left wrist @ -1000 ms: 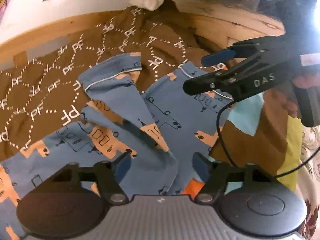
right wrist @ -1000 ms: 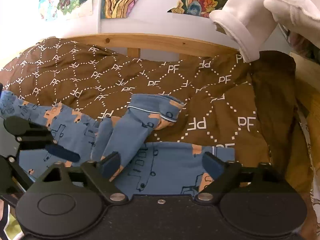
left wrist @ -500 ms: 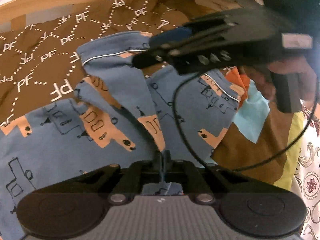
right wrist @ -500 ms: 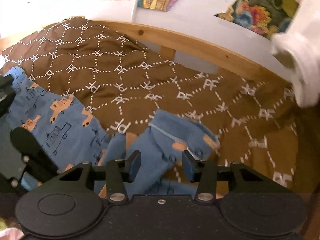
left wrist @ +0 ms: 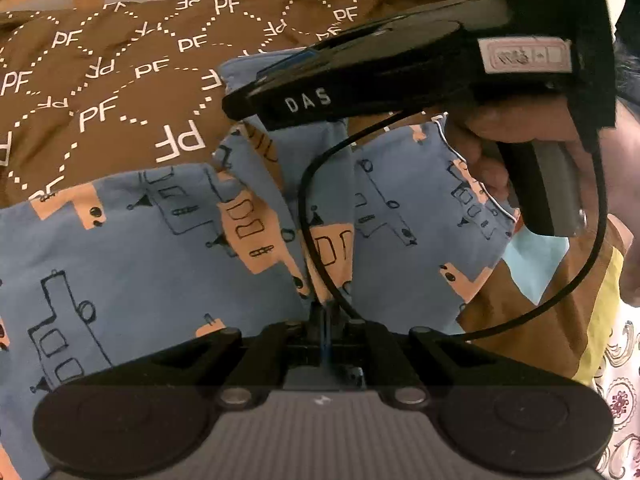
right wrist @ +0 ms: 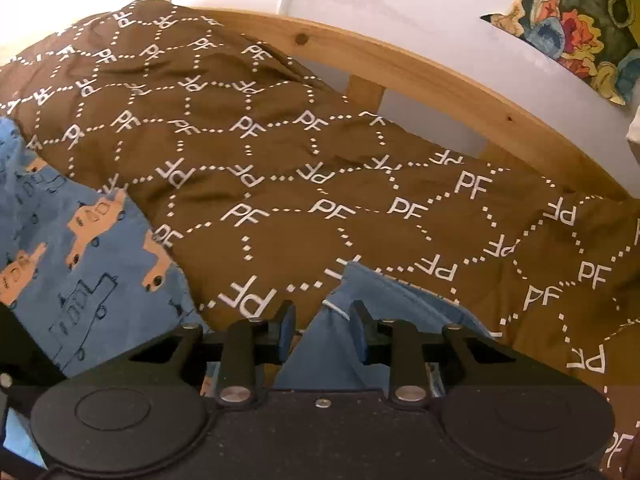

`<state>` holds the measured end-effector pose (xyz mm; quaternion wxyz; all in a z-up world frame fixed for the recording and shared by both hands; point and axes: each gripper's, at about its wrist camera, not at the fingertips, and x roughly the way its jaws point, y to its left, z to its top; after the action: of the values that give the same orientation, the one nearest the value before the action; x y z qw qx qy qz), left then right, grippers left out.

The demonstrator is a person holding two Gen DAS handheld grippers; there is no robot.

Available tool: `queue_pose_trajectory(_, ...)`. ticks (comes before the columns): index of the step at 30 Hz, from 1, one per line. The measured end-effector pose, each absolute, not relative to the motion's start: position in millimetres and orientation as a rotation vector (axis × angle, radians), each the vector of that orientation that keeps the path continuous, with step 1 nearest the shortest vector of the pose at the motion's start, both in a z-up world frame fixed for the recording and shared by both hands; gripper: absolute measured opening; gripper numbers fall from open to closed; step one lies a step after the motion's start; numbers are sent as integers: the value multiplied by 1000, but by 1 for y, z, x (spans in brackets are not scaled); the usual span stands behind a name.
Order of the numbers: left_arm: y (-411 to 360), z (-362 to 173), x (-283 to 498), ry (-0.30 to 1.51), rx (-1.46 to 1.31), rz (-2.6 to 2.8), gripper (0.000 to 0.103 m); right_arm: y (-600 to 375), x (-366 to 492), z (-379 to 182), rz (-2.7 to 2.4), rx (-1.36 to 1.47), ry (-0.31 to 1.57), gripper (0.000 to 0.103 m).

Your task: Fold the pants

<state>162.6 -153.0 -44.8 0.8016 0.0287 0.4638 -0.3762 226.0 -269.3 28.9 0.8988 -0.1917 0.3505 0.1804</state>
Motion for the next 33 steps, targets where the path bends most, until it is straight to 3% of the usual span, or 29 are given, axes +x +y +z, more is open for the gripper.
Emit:
queue_pose_trajectory(6, -154, -46, 164, 1001, 65, -796, 1, -271, 236, 21, 325, -390, 754, 28)
queue_pose_trajectory(11, -154, -46, 163, 1004, 67, -793, 1, -275, 239, 13, 296, -389, 764, 13)
queue_pose_trajectory(13, -155, -45, 163, 1005, 66, -791, 1, -276, 236, 14, 297, -383, 751, 2)
queue_pose_trajectory(25, -158, -22, 141, 880, 174, -854, 1, -333, 152, 68, 193, -246, 546, 0)
queue_pose_trajectory(33, -183, -12, 107, 759, 382, -968, 1, -391, 86, 84, 27, -73, 530, 0)
